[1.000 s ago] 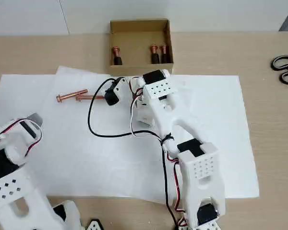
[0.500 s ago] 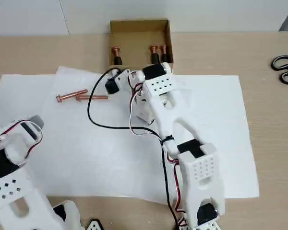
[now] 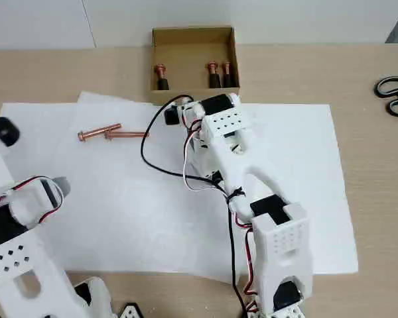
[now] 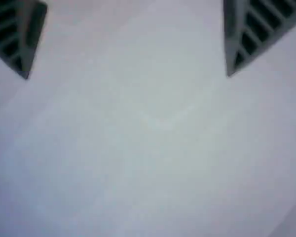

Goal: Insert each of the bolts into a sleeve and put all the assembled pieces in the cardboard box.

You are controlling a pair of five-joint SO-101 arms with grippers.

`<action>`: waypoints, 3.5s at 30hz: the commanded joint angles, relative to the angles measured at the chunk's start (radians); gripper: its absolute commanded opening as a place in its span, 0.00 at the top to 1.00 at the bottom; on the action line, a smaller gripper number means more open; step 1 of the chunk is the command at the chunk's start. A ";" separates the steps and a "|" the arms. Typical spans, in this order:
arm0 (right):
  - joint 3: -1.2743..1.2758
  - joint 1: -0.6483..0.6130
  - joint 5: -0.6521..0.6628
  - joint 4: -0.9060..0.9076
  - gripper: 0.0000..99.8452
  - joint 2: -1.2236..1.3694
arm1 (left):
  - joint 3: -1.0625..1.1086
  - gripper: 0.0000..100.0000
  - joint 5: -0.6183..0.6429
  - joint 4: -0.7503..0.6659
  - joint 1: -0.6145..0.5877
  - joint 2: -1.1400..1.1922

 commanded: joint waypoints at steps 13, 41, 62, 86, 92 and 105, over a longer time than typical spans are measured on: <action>-0.003 0.042 -0.061 -0.067 0.88 0.058 | 0.008 0.76 -0.049 0.014 0.003 -0.015; -0.005 0.047 -0.052 -0.059 0.99 -0.065 | -0.021 0.76 -0.092 0.058 0.040 -0.006; 0.003 0.058 -0.058 -0.021 1.00 -0.189 | -0.730 0.76 0.269 0.057 0.325 0.896; 0.044 0.059 -0.054 -0.030 0.99 -0.193 | -1.076 0.76 0.890 -0.098 0.479 1.444; 0.044 0.059 -0.054 -0.030 0.99 -0.193 | -1.152 0.76 0.976 -0.098 0.479 1.521; 0.044 0.059 -0.054 -0.038 0.99 -0.191 | -1.156 0.76 1.117 -0.048 0.482 1.536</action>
